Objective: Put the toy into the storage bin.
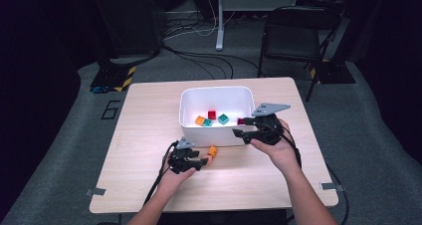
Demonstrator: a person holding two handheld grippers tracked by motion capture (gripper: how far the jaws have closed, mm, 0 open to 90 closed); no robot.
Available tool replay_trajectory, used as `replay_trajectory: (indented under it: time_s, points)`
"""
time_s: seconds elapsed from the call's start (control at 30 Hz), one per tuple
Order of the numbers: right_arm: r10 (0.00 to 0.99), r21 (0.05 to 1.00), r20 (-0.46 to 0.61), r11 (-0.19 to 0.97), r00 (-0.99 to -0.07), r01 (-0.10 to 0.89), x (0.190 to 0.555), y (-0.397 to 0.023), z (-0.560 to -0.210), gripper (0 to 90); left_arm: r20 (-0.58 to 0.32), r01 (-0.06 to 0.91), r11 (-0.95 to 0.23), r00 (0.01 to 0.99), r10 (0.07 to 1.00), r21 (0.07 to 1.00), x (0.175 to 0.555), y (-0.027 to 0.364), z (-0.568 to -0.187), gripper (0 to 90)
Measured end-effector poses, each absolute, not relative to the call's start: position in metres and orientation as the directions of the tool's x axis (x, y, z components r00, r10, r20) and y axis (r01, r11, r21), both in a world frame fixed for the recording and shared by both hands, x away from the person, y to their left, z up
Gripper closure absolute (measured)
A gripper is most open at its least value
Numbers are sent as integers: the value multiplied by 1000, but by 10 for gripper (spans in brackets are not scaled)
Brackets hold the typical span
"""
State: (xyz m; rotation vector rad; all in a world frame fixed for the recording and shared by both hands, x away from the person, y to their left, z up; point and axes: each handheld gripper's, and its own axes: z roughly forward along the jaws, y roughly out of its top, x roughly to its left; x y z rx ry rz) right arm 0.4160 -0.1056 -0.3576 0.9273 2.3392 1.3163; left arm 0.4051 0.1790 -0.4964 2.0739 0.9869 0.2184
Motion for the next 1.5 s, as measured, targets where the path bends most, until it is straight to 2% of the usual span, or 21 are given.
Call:
replay_trajectory:
  time_s: [0.4, 0.7, 0.97, 1.5]
  points:
    - [668, 865, 70, 330, -740, 379, 415, -115, -353, 411, -176, 584, -379, 679, 713, 718, 408, 163, -502, 477]
    - [674, 868, 81, 315, -735, 384, 416, -119, -353, 410, -127, 551, -423, 703, 700, 719, 407, 149, -504, 501]
    - [678, 869, 84, 309, -730, 387, 418, -120, -355, 411, -99, 536, -439, 707, 701, 722, 407, 150, -503, 581]
    - [682, 871, 84, 303, -726, 386, 417, -123, -354, 410, -120, 535, -444, 725, 678, 719, 403, 161, -489, 587]
